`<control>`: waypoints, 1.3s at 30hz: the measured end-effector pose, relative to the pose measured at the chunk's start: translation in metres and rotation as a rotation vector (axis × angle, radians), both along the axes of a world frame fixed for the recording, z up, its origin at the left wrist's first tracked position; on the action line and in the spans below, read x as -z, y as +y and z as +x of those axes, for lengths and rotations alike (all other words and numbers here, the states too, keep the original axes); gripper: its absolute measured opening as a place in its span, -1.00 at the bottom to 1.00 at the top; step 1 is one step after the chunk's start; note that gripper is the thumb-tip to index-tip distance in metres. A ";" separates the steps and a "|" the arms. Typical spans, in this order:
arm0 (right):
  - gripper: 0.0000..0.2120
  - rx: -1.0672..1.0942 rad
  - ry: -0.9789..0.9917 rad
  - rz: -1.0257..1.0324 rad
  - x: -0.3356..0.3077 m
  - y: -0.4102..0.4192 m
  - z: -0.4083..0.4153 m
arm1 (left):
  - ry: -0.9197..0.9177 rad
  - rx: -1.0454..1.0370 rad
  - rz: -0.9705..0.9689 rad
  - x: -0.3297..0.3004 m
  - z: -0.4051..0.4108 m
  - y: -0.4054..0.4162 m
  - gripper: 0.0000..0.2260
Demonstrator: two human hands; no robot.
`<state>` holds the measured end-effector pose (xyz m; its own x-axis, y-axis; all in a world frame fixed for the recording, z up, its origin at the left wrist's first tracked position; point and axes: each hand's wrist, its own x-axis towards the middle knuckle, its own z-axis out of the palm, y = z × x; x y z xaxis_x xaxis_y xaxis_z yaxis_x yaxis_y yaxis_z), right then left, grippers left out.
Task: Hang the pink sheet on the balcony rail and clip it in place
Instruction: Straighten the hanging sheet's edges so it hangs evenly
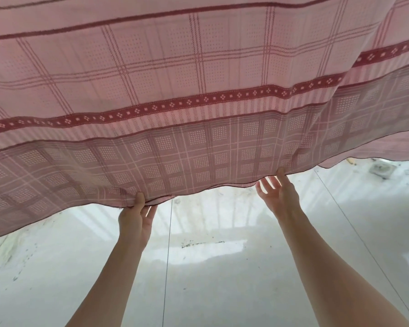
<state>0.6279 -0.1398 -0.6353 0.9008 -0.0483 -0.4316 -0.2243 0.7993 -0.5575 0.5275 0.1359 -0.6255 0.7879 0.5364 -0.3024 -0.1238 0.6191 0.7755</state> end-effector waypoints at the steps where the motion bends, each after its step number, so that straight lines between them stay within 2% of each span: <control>1: -0.94 0.007 0.003 -0.004 0.000 -0.001 -0.001 | 0.004 0.005 0.005 0.000 -0.001 0.001 -0.88; 8: -0.98 0.073 0.057 -0.033 -0.002 -0.008 -0.012 | 0.009 -0.009 -0.007 -0.007 -0.007 -0.007 -0.88; 14: -0.92 0.148 0.085 -0.006 -0.007 -0.023 -0.013 | 0.038 -0.030 -0.077 -0.017 -0.007 -0.020 -0.80; 20: -0.90 0.176 0.111 -0.004 -0.009 -0.035 -0.001 | 0.066 -0.045 -0.134 -0.020 -0.003 -0.023 -0.84; 23: -0.88 0.141 0.033 -0.211 -0.012 -0.036 -0.012 | 0.075 -0.062 -0.141 -0.015 -0.002 -0.022 -0.85; 26: -0.92 -0.011 -0.070 -0.697 -0.007 -0.038 -0.022 | 0.076 -0.079 -0.144 -0.011 0.000 -0.022 -0.88; 28: -0.78 -0.044 -0.050 -0.909 0.001 -0.037 -0.015 | 0.067 -0.071 -0.138 -0.010 0.002 -0.023 -0.87; 30: -0.78 -0.027 -0.073 -1.070 0.000 -0.039 -0.010 | 0.063 -0.069 -0.131 -0.008 0.005 -0.025 -0.87; 32: -0.82 -0.012 -0.081 -1.038 0.000 -0.040 -0.012 | 0.064 -0.084 -0.135 -0.007 0.007 -0.026 -0.87; 37: -0.70 0.054 -0.105 -0.592 -0.008 -0.034 -0.018 | 0.032 -0.118 -0.154 -0.006 0.011 -0.024 -0.85; 38: -0.68 0.115 -0.084 -0.390 -0.009 -0.035 -0.015 | 0.030 -0.116 -0.146 -0.006 0.010 -0.023 -0.85; 39: -0.67 0.172 -0.016 -0.084 -0.011 -0.036 -0.013 | 0.038 -0.111 -0.129 -0.005 0.009 -0.022 -0.85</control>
<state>0.6148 -0.1754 -0.6239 0.8831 -0.2369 -0.4051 -0.0791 0.7757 -0.6261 0.5370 0.1136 -0.6200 0.7128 0.5742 -0.4028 -0.1689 0.6979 0.6960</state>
